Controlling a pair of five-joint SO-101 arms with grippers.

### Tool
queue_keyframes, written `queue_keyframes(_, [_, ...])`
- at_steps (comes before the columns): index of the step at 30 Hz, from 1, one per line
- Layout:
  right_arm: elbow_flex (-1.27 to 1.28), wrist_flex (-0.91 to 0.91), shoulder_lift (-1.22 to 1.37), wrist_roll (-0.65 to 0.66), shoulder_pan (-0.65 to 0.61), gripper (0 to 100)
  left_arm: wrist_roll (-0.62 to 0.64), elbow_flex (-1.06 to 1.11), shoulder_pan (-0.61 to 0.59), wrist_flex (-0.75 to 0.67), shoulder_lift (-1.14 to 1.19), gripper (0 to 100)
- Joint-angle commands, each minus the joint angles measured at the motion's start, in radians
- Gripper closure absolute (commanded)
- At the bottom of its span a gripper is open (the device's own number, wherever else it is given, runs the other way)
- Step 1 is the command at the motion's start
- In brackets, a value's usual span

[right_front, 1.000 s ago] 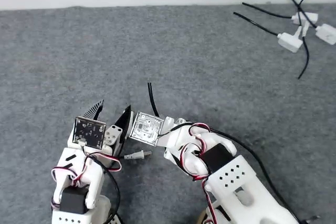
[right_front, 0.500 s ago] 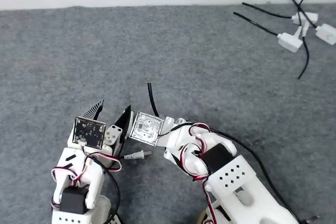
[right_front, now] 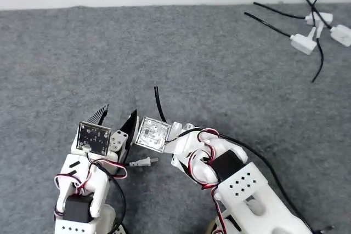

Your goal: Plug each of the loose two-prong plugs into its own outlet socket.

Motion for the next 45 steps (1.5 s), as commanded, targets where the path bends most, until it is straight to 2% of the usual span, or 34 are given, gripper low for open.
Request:
queue_keyframes(1, [-0.008, -0.019, -0.03, -0.012, 0.024, 98.9, 0.008, -0.012, -0.002, -0.029, -0.015, 76])
queue_keyframes(10, [-0.008, -0.084, -0.03, -0.012, 0.163, 98.9, 0.008, -0.01, -0.002, -0.029, -0.015, 76])
queue_keyframes(13, [-0.009, -0.084, -0.03, -0.015, 0.163, 98.9, 0.008, -0.008, -0.002, -0.029, -0.015, 76])
queue_keyframes(15, [-0.012, -0.097, -0.03, -0.064, 0.16, 98.9, 0.008, -0.008, -0.002, -0.029, -0.015, 76])
queue_keyframes(17, [-0.011, -0.107, -0.03, -0.127, 0.134, 98.9, 0.008, -0.008, -0.002, -0.029, -0.015, 76])
queue_keyframes(23, [0.058, -0.087, -0.038, -0.14, 0.015, 98.9, 0.008, -0.007, -0.002, -0.028, -0.015, 76])
queue_keyframes(27, [0.055, -0.11, -0.039, -0.126, 0.105, 98.9, 0.008, -0.007, -0.002, -0.028, -0.015, 76])
queue_keyframes(31, [0.035, -0.13, -0.03, -0.046, 0.142, 98.9, 0.008, -0.007, -0.002, -0.026, -0.015, 76])
queue_keyframes(36, [0.028, -0.13, -0.028, 0.14, 0.15, 98.9, 0.008, -0.005, 0.0, -0.026, -0.015, 76])
queue_keyframes(45, [0.117, -0.094, -0.031, 0.221, 0.097, 98.9, -0.017, 0.01, 0.008, -0.048, -0.015, 76])
